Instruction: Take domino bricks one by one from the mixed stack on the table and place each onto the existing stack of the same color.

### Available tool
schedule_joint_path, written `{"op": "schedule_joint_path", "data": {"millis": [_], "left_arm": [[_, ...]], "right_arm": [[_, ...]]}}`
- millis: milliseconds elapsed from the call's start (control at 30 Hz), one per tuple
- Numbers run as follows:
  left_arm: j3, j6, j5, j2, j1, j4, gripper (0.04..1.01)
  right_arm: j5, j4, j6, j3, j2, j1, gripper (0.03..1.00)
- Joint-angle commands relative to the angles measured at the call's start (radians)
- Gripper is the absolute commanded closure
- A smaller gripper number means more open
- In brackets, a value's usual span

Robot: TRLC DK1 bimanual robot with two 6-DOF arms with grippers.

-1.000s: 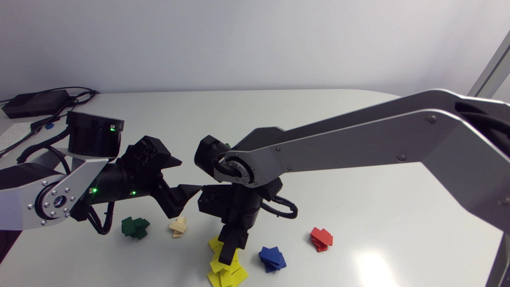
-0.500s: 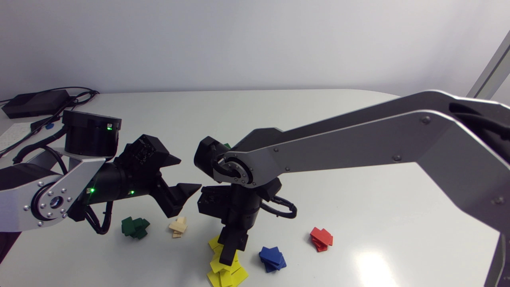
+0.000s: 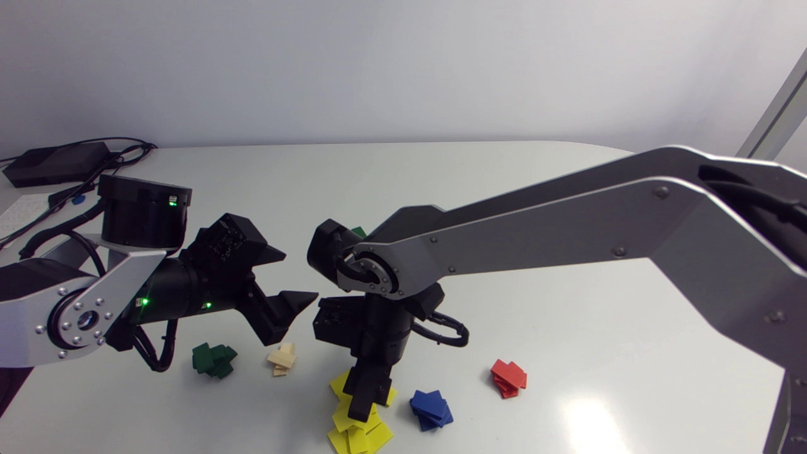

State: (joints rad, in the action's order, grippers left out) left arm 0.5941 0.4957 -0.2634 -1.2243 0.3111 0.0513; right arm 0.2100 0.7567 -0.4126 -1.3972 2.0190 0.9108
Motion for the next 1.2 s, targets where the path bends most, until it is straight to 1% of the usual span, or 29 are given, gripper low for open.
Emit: {"op": "schedule_joint_path", "data": {"millis": [0, 333, 400, 500, 833, 1167], "left_arm": [[-0.013, -0.026, 0.003, 0.016, 0.008, 0.013, 0.046], [-0.002, -0.026, 0.007, 0.008, 0.023, 0.018, 0.046], [0.001, -0.026, 0.007, 0.005, 0.026, 0.018, 0.046], [0.001, -0.029, 0.009, 0.0, 0.036, 0.016, 0.046], [0.003, -0.034, 0.009, -0.004, 0.043, 0.013, 0.046], [0.003, -0.034, 0.01, -0.012, 0.042, 0.01, 0.048]], "right_arm": [[0.002, 0.015, -0.022, 0.003, 0.026, -0.003, 0.515], [0.0, 0.012, -0.02, 0.047, -0.045, -0.021, 0.513], [-0.003, 0.009, -0.017, 0.066, -0.06, -0.021, 0.469], [-0.006, 0.003, -0.012, 0.092, -0.075, -0.021, 0.467], [-0.015, -0.028, 0.003, 0.119, -0.043, -0.018, 0.467], [-0.014, -0.026, 0.018, 0.118, -0.029, -0.015, 0.467]]}}
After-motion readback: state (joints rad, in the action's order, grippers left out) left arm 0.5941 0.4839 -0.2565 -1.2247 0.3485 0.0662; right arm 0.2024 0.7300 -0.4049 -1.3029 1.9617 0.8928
